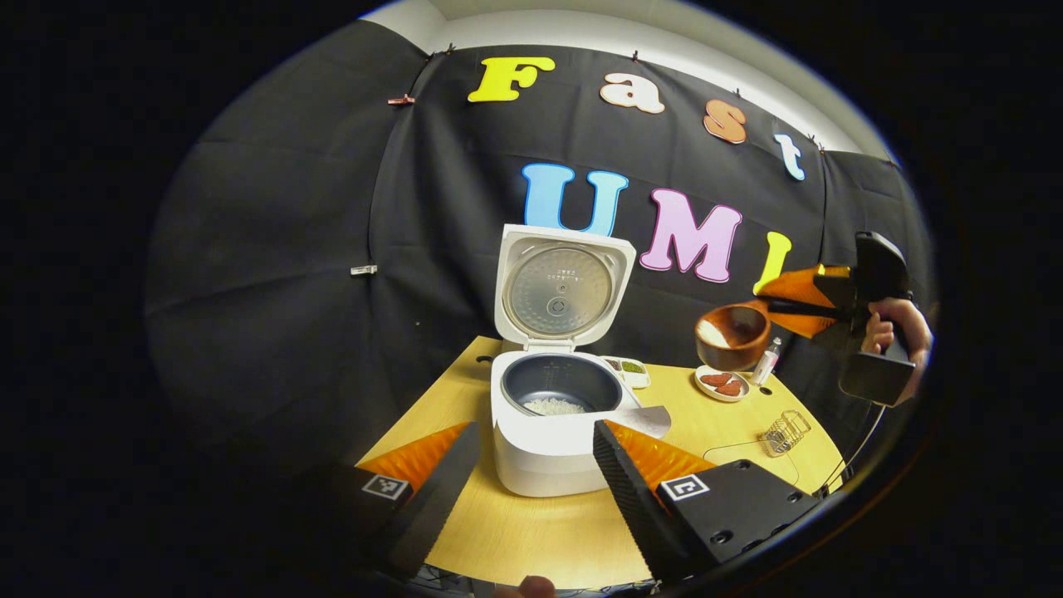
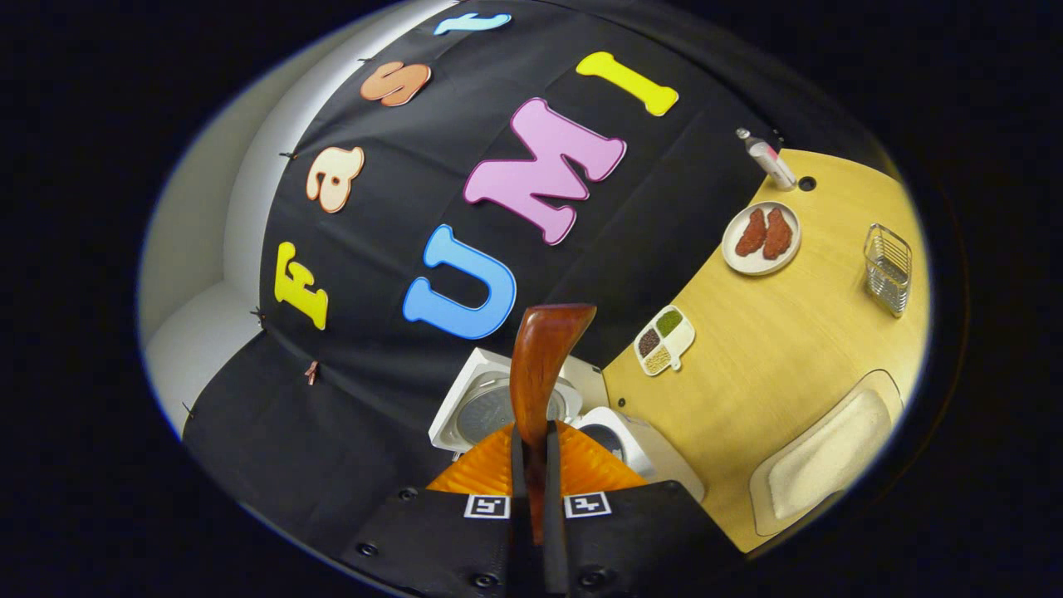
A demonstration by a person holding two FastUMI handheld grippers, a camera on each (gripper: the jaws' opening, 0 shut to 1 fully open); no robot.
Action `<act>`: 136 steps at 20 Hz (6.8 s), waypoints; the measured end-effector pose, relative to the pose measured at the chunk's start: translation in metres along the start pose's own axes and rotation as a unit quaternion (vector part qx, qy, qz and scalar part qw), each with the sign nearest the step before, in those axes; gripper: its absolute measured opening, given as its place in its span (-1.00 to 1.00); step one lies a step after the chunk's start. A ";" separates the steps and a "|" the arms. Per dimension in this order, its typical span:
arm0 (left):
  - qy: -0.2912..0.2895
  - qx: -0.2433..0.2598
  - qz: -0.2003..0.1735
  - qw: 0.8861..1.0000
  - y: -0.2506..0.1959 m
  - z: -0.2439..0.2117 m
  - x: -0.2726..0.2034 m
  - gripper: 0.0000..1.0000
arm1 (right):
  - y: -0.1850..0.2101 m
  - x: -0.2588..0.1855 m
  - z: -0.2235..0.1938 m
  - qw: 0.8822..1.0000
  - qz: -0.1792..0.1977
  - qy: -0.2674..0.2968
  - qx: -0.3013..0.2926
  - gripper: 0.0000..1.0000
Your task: Close the left gripper, press the button to open the rice cooker; take a wooden spoon from the chopstick holder with the right hand, scoop a spoonful of rice and pour it into the rice cooker, then put the wooden spoon back into the chopstick holder.
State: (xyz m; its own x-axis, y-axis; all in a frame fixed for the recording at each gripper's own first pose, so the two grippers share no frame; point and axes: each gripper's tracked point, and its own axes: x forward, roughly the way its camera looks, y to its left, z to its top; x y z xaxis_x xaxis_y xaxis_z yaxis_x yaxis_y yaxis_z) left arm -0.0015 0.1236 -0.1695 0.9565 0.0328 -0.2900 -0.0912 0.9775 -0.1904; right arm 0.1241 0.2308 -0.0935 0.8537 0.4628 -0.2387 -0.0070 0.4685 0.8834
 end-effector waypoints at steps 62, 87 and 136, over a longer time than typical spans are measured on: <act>0.012 0.018 0.019 1.000 0.025 -0.033 -0.022 0.90 | 0.002 0.162 -0.108 0.939 -0.018 0.089 -0.331 -0.82; -0.007 0.010 0.030 0.999 -0.050 0.007 -0.024 0.90 | -0.143 -0.085 0.212 0.980 -0.070 -0.100 -0.154 -0.82; -0.093 0.058 0.026 0.994 -0.132 0.146 0.045 0.90 | -0.309 -0.178 0.256 0.929 -0.215 -0.070 -0.293 0.97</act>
State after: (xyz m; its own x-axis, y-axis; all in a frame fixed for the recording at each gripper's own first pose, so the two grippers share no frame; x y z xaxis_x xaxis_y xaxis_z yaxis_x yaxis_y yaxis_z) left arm 0.0938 0.0266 -0.0209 0.9867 0.1121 -0.1173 -0.1206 0.9904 -0.0674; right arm 0.1073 -0.1887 -0.2207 0.9021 0.0542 -0.4280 0.1039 0.9356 0.3374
